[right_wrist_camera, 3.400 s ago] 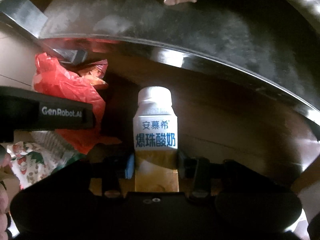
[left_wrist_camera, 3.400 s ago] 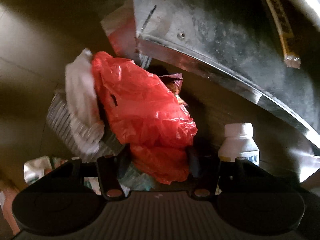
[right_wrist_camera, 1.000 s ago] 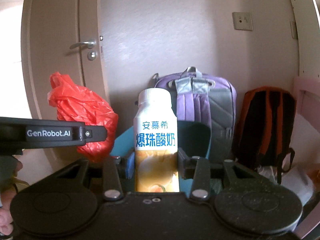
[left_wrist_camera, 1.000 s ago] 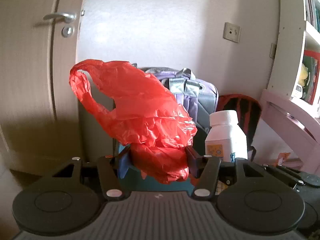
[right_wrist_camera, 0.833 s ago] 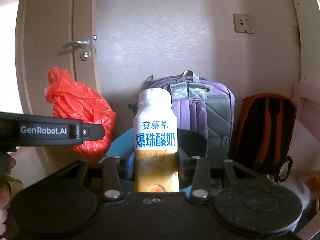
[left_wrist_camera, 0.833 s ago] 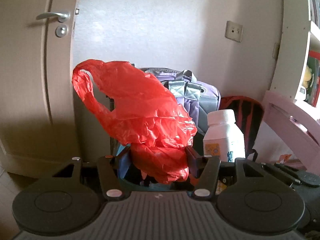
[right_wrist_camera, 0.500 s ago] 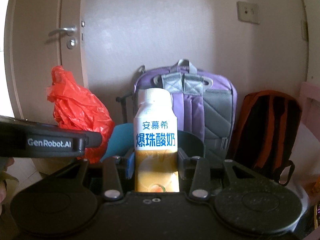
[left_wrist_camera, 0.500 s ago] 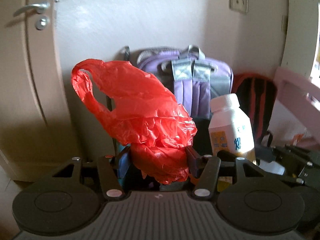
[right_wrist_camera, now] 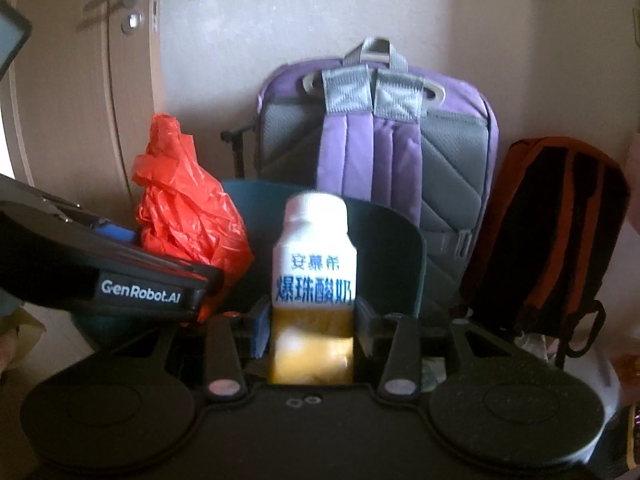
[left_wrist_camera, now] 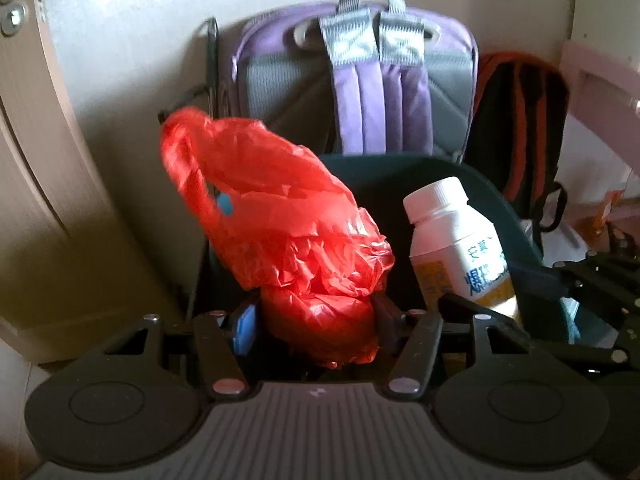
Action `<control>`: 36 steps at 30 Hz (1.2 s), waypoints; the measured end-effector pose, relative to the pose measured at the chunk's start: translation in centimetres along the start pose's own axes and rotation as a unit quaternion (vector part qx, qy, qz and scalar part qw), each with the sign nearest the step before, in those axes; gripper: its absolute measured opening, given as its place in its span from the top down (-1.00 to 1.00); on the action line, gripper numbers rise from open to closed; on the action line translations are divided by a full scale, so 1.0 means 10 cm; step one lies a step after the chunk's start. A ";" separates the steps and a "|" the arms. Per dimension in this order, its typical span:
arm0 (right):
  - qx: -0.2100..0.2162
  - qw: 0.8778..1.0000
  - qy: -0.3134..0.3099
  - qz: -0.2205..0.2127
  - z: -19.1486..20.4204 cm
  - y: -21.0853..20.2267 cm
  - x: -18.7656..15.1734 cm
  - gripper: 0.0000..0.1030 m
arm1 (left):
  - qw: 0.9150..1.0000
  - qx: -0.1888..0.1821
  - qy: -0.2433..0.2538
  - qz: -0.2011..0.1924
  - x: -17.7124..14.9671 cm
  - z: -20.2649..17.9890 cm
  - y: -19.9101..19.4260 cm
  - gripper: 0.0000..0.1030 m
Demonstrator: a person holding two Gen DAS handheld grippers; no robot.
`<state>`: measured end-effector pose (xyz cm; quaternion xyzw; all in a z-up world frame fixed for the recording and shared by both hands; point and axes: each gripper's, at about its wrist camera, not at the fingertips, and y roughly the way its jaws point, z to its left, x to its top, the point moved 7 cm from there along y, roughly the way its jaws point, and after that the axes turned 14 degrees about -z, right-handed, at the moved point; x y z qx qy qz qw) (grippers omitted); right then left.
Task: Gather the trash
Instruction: 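Open both tools over the wastebasket to drop bag and bottle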
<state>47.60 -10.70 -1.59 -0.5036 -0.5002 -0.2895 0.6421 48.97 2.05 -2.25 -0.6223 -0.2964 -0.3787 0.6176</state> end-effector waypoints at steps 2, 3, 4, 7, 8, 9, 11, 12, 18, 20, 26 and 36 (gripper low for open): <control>0.003 1.000 -0.004 0.007 0.00 0.04 -0.03 0.17 | 1.000 -0.001 -0.005 0.011 -0.05 0.01 0.06 -0.14; 0.001 1.000 -0.015 0.005 0.01 0.04 -0.04 0.17 | 1.000 -0.003 -0.007 0.015 -0.08 0.02 0.08 -0.14; 0.001 1.000 -0.027 0.004 0.03 0.04 -0.04 0.16 | 1.000 -0.003 -0.009 0.017 -0.10 0.03 0.09 -0.15; -0.002 0.999 -0.049 0.001 0.09 0.06 -0.05 0.07 | 1.000 0.002 -0.015 0.018 -0.13 0.07 0.10 -0.18; -0.003 0.999 -0.052 -0.001 0.09 0.07 -0.05 0.01 | 1.000 0.003 -0.013 0.016 -0.14 0.08 0.09 -0.19; -0.005 0.999 -0.054 -0.003 0.08 0.07 -0.05 -0.02 | 1.000 0.004 -0.012 0.015 -0.14 0.08 0.09 -0.23; -0.011 0.998 -0.059 -0.006 0.07 0.08 -0.05 -0.07 | 1.000 0.007 -0.019 0.013 -0.12 0.10 0.07 -0.33; -0.014 0.998 -0.059 -0.007 0.06 0.09 -0.04 -0.08 | 1.000 0.005 -0.023 0.011 -0.11 0.10 0.07 -0.34; -0.019 0.999 -0.046 -0.019 0.04 -0.01 0.01 -0.11 | 1.000 0.003 -0.027 -0.007 -0.04 0.08 -0.11 -0.43; -0.021 0.998 -0.046 -0.025 0.05 -0.08 0.03 -0.12 | 0.999 0.005 -0.029 -0.014 -0.02 0.07 -0.20 -0.56; -0.029 0.998 -0.043 -0.039 0.11 -0.35 0.10 -0.15 | 0.999 -0.002 -0.029 -0.036 0.03 0.00 -0.55 -0.57; 0.003 0.998 -0.022 -0.051 0.26 -1.03 0.10 -0.19 | 0.997 -0.020 -0.038 -0.067 -0.10 -0.09 -1.31 -0.57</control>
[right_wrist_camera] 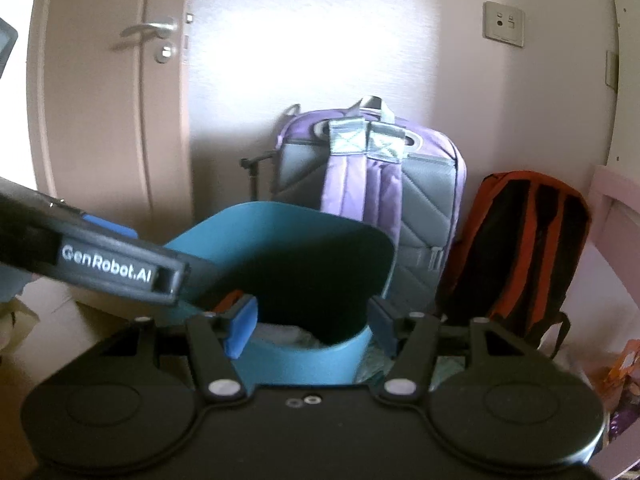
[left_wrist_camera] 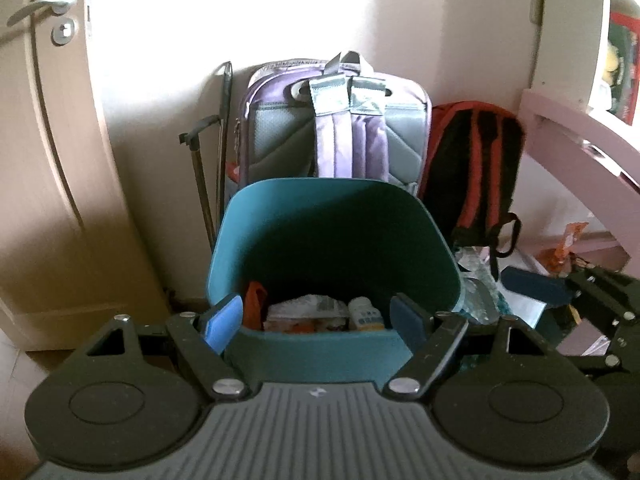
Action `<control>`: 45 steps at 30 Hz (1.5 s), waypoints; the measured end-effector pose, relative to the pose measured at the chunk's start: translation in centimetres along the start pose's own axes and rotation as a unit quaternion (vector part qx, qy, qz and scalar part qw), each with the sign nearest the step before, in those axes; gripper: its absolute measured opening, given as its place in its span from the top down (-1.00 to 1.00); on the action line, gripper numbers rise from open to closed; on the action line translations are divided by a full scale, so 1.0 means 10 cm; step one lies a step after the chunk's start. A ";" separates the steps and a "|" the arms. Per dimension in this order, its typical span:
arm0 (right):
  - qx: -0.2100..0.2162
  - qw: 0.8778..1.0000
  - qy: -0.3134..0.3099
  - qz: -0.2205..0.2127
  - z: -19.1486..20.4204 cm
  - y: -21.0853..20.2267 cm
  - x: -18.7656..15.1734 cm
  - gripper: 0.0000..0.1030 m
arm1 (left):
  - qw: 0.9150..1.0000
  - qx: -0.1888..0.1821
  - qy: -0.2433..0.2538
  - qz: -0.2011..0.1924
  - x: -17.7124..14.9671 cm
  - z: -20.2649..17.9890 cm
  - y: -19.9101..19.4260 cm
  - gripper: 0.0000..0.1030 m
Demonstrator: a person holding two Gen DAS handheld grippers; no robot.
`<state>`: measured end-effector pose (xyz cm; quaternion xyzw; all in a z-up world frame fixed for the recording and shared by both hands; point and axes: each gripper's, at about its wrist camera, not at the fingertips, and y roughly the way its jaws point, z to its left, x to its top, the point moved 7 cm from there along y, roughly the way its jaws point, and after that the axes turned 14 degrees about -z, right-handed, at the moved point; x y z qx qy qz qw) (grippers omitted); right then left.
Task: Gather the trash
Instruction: 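Open both tools over the wastebasket to drop bag and bottle, then lower both open tools back down to the floor trash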
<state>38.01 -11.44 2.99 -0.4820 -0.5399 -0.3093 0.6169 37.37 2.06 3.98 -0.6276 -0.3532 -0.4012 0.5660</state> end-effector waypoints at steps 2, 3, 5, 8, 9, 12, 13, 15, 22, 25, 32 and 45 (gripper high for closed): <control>0.010 1.000 -0.002 0.001 0.08 -0.15 -0.05 -0.19 | 1.000 -0.004 -0.002 -0.002 -0.07 -0.01 -0.16 -0.58; 0.017 1.000 -0.003 0.002 0.12 -0.22 -0.09 -0.20 | 1.000 -0.008 -0.005 -0.001 -0.11 -0.01 -0.23 -0.59; 0.034 0.999 -0.005 0.005 0.21 -0.36 -0.18 -0.20 | 1.000 -0.021 -0.016 0.003 -0.21 -0.01 -0.36 -0.59; 0.054 0.998 0.005 0.012 0.32 -0.55 -0.33 -0.20 | 0.999 -0.028 -0.021 0.004 -0.38 -0.01 -0.54 -0.60; 0.060 0.998 0.008 0.016 0.36 -0.60 -0.39 -0.20 | 0.999 -0.030 -0.022 0.005 -0.43 0.00 -0.59 -0.60; 0.074 0.997 0.018 0.027 0.45 -0.73 -0.59 -0.21 | 0.999 -0.034 -0.032 0.012 -0.64 0.03 -0.70 -0.61; 0.078 0.996 0.023 0.033 0.48 -0.77 -0.66 -0.21 | 0.999 -0.035 -0.035 0.016 -0.71 0.04 -0.72 -0.66; 0.082 0.995 0.032 0.046 0.51 -0.81 -0.82 -0.21 | 0.998 -0.034 -0.045 0.023 -0.88 0.08 -0.75 -0.76; 0.093 0.986 0.054 0.131 0.60 -0.75 -1.64 -0.21 | 0.993 -0.022 -0.089 0.070 -1.62 0.30 -0.57 -0.91; 0.092 0.975 0.074 0.190 0.62 -0.63 -2.15 -0.21 | 0.987 -0.004 -0.111 0.114 -2.06 0.43 -0.32 -0.91; 0.045 0.942 0.107 0.314 0.60 -0.34 -3.44 -0.22 | 0.961 0.058 -0.147 0.227 -3.25 0.79 0.31 -0.91; -0.044 0.847 0.141 0.510 0.47 0.06 -5.34 -0.21 | 0.902 0.134 -0.155 0.380 -4.74 1.21 1.44 -0.91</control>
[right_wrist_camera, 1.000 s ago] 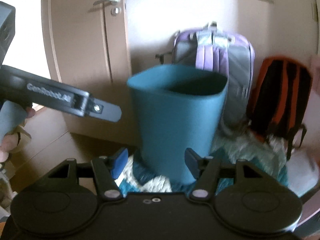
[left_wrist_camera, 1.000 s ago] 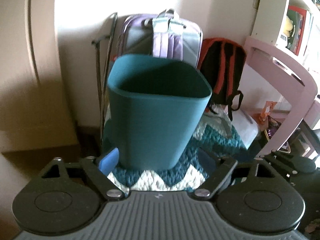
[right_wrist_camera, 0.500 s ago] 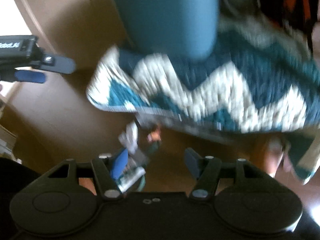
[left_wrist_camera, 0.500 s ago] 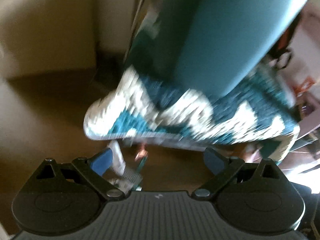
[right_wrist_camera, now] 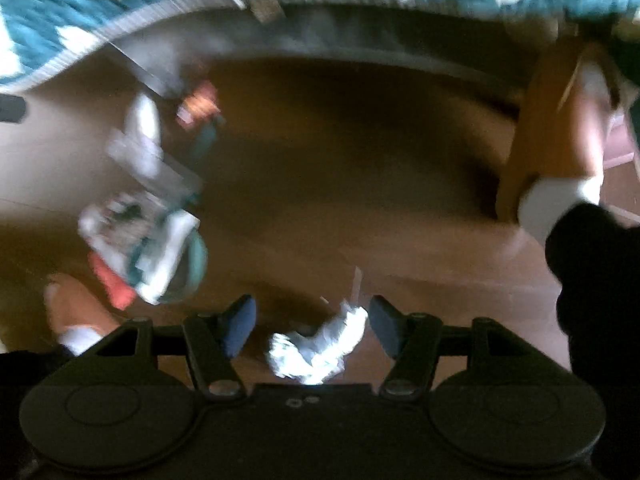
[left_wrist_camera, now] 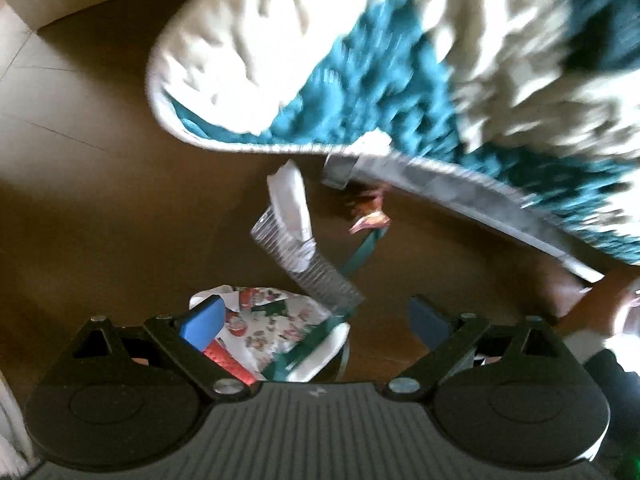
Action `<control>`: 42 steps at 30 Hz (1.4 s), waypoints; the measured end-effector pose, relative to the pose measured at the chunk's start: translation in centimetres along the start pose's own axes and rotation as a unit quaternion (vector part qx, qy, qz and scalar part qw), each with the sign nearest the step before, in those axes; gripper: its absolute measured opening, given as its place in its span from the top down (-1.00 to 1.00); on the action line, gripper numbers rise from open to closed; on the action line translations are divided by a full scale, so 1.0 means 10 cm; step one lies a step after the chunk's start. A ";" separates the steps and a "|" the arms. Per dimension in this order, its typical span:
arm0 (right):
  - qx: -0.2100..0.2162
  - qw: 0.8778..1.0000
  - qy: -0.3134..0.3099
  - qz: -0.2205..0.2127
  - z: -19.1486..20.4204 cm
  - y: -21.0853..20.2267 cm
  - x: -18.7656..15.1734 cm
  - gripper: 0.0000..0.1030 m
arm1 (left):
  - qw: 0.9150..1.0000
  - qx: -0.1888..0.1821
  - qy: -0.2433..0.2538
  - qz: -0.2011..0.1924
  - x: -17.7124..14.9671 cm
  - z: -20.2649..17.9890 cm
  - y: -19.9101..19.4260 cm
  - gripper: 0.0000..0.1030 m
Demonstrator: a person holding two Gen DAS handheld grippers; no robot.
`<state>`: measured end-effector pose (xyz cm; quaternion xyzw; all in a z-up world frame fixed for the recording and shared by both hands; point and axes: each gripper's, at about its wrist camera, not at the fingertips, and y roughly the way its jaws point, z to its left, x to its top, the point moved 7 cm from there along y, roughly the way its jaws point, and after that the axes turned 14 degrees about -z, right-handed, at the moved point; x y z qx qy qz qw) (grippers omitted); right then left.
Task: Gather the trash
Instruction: 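Lower both open tools back down to the floor trash, then close left tool on white tissue while right tool closes on grey foil wrapper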
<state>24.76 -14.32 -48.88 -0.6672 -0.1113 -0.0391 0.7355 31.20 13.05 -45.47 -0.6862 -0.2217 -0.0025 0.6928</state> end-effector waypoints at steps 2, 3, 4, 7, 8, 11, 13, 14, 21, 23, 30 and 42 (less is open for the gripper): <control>-0.016 0.999 0.000 0.030 -0.09 0.22 -0.11 -0.21 | 1.000 0.004 0.013 0.016 -0.02 -0.01 0.24 -0.91; -0.020 0.999 0.005 0.048 -0.13 0.33 -0.18 -0.21 | 1.000 0.006 0.019 0.021 -0.02 -0.02 0.35 -0.91; -0.020 0.997 0.014 0.067 -0.15 0.42 -0.25 -0.21 | 0.999 0.009 0.026 0.024 -0.02 -0.03 0.45 -0.91; -0.014 0.992 0.049 0.118 -0.20 0.68 -0.46 -0.21 | 0.999 0.004 0.042 0.032 -0.02 -0.05 0.76 -0.91; -0.016 0.990 0.053 0.127 -0.20 0.75 -0.51 -0.21 | 0.999 0.004 0.044 0.032 -0.02 -0.05 0.85 -0.91; -0.016 0.989 0.051 0.140 -0.17 0.90 -0.58 -0.21 | 0.999 0.011 0.042 0.032 -0.04 0.00 1.10 -0.91; -0.012 0.986 0.061 0.157 -0.18 1.00 -0.65 -0.21 | 0.999 0.017 0.037 0.033 -0.03 0.03 1.25 -0.91; -0.014 0.984 0.062 0.164 -0.18 1.05 -0.68 -0.21 | 0.999 0.019 0.032 0.026 0.00 0.04 1.32 -0.91; -0.023 0.977 0.090 0.192 -0.28 1.29 -0.78 -0.21 | 0.999 0.025 0.021 -0.011 0.22 0.07 1.71 -0.90; -0.029 0.975 0.096 0.201 -0.30 1.35 -0.82 -0.21 | 0.999 0.024 0.024 -0.016 0.23 0.08 1.82 -0.89; -0.019 0.974 0.108 0.197 -0.25 1.49 -0.80 -0.19 | 0.999 0.028 0.044 0.004 0.10 0.12 2.12 -0.65; -0.024 0.976 0.088 0.197 -0.18 1.61 -0.83 0.35 | 0.998 0.019 0.050 0.010 0.05 0.14 2.31 0.41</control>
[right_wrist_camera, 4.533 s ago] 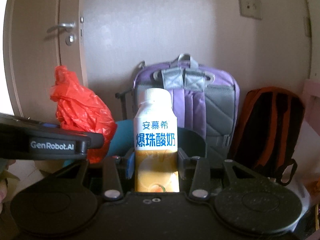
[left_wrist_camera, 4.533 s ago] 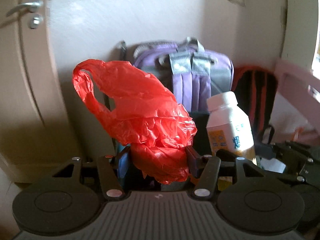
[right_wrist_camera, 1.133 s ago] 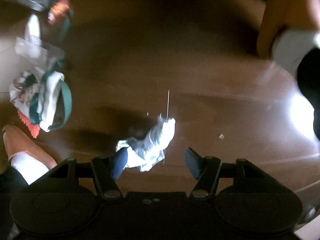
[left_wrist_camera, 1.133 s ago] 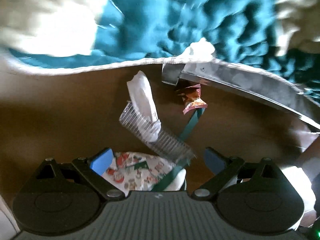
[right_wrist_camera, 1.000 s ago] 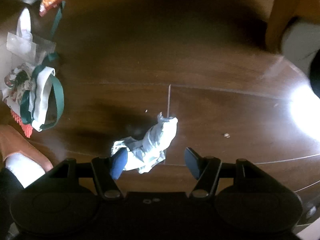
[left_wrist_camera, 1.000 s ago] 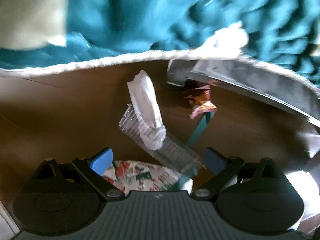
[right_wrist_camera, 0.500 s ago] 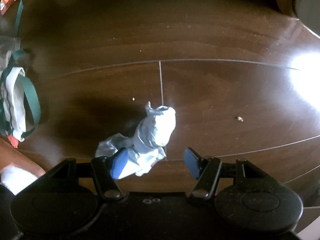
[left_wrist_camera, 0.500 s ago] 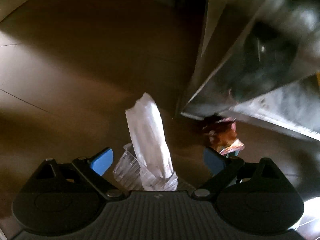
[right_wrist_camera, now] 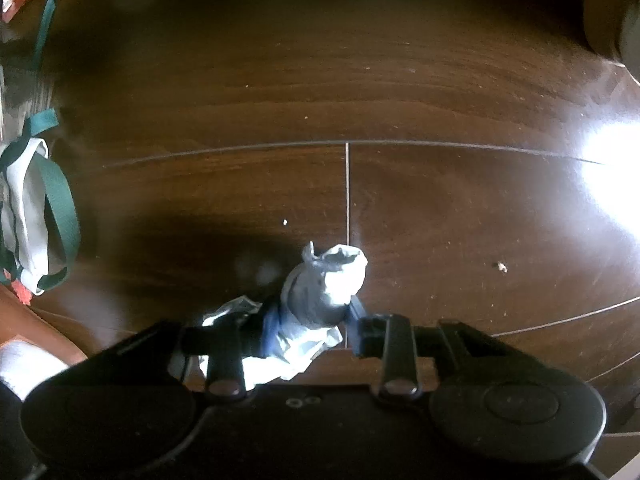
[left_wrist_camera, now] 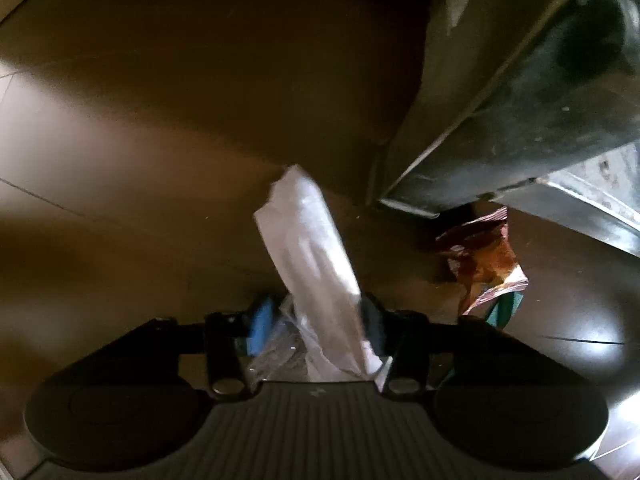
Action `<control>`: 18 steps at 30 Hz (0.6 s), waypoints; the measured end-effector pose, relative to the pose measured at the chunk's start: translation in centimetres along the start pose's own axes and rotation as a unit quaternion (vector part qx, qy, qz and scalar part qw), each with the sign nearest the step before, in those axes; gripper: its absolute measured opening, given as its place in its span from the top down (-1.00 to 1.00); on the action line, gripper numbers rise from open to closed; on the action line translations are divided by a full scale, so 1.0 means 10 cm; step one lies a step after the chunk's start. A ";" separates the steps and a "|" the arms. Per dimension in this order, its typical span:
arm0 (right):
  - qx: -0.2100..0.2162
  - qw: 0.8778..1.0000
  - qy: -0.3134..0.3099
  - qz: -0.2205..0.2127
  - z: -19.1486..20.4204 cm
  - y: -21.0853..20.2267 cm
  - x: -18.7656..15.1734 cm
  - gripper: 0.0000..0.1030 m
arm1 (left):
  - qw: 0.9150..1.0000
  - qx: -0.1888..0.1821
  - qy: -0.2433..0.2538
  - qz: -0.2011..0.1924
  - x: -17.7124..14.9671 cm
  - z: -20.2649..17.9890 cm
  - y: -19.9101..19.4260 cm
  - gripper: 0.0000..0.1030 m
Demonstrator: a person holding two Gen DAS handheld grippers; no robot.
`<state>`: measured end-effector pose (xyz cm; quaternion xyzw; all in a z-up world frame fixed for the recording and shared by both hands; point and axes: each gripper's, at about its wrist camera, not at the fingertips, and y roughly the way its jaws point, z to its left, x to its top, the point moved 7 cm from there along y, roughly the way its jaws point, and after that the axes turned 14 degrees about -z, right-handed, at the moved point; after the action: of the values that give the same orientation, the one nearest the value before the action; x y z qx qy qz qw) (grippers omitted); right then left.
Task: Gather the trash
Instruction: 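Close left tool on white tissue while right tool closes on grey foil wrapper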
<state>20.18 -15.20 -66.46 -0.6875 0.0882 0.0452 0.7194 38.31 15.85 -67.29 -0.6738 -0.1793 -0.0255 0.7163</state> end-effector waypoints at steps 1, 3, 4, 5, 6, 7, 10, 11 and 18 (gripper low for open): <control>-0.001 1.000 -0.007 -0.002 0.02 0.00 0.00 0.36 | 1.000 0.001 0.003 -0.003 0.00 0.00 -0.01 0.62; -0.004 1.000 -0.023 -0.007 0.05 -0.01 0.01 0.37 | 1.000 0.007 0.003 0.002 0.00 0.00 -0.02 0.70; -0.004 0.999 -0.033 -0.011 0.08 -0.02 0.01 0.39 | 1.000 0.003 0.000 0.002 -0.01 0.01 -0.03 0.76; -0.004 0.999 -0.049 -0.017 0.11 -0.04 0.02 0.41 | 1.000 -0.002 -0.004 0.000 -0.01 0.02 -0.05 0.79; -0.004 0.998 -0.062 -0.022 0.18 -0.07 0.02 0.41 | 1.000 -0.007 -0.011 -0.001 0.00 0.03 -0.07 0.83; -0.004 0.997 -0.075 -0.027 0.19 -0.09 0.04 0.42 | 1.000 -0.010 -0.012 0.000 -0.01 0.04 -0.10 0.86; 0.003 0.993 -0.108 -0.047 0.33 -0.19 0.08 0.44 | 1.000 -0.014 -0.011 0.002 -0.04 0.04 -0.20 0.91; 0.006 0.992 -0.117 -0.054 0.37 -0.23 0.09 0.45 | 1.000 -0.017 -0.015 0.002 -0.04 0.05 -0.24 0.91; 0.031 0.979 -0.170 -0.107 0.60 -0.64 0.16 0.45 | 0.999 -0.028 -0.036 -0.012 -0.01 0.04 -0.71 0.92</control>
<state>23.30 -9.58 -60.27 -0.6529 -0.1081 0.0817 0.7453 36.13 15.56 -60.54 -0.6918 -0.2123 -0.0144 0.6900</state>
